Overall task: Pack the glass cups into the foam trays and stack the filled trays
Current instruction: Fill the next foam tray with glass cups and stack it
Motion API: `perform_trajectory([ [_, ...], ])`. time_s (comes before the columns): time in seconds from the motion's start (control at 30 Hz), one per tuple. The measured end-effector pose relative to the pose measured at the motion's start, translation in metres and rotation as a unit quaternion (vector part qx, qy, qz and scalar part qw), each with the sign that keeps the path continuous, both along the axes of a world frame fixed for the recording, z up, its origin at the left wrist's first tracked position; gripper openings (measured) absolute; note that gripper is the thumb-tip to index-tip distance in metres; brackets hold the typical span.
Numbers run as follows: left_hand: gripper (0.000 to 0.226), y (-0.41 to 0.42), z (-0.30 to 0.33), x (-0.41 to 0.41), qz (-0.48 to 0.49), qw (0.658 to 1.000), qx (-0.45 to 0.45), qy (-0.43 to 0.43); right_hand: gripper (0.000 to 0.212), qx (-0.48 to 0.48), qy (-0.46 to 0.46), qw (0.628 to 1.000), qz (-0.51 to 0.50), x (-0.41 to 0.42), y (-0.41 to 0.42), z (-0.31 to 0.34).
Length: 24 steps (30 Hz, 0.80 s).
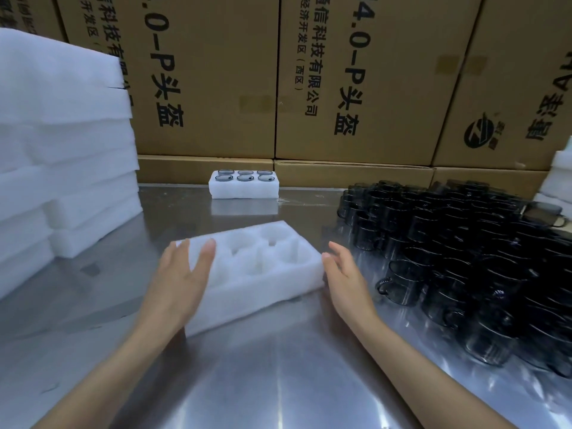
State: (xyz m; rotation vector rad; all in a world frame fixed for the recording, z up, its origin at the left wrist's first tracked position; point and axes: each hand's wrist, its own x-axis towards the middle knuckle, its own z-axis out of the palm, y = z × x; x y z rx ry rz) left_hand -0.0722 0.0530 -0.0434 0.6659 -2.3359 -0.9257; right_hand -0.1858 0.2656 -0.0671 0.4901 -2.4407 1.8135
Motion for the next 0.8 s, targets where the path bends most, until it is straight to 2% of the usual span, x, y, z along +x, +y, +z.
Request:
perform_trajectory([
  [0.1,0.061,0.004,-0.007,-0.006,0.001,0.985,0.124,0.122,0.042,0.014,0.007,1.0,0.002,0.002,0.0,0.0],
  [0.17,0.059,0.007,-0.013,-0.012,-0.031,0.977,0.164,0.132,0.042,0.036,0.037,0.999,-0.014,0.004,0.001,0.001],
  [0.23,0.059,0.007,-0.018,-0.018,-0.058,0.968,0.196,0.143,0.045,0.094,0.106,0.989,-0.036,0.007,0.003,0.005],
  [0.33,0.054,0.006,-0.02,-0.028,-0.076,0.951,0.248,0.168,0.046,0.187,0.24,0.95,-0.067,0.012,0.006,0.017],
  [0.43,0.047,0.007,-0.019,-0.041,-0.082,0.953,0.241,0.163,0.04,0.284,0.328,0.887,-0.158,0.01,0.013,0.034],
  [0.5,0.043,0.007,-0.018,-0.049,-0.081,0.959,0.224,0.156,0.032,0.375,0.301,0.848,-0.221,0.008,0.022,0.042],
  [0.57,0.043,0.007,-0.019,-0.054,-0.082,0.962,0.21,0.154,0.024,0.443,0.235,0.828,-0.249,0.006,0.032,0.046],
  [0.67,0.046,0.005,-0.021,-0.057,-0.086,0.963,0.203,0.157,0.022,0.494,0.16,0.814,-0.262,0.001,0.046,0.047],
  [0.73,0.049,0.003,-0.024,-0.057,-0.088,0.965,0.196,0.149,0.026,0.526,0.099,0.81,-0.24,-0.003,0.051,0.047],
  [0.8,0.05,0.002,-0.025,-0.058,-0.084,0.968,0.187,0.143,0.021,0.538,0.055,0.815,-0.208,-0.005,0.051,0.047],
])
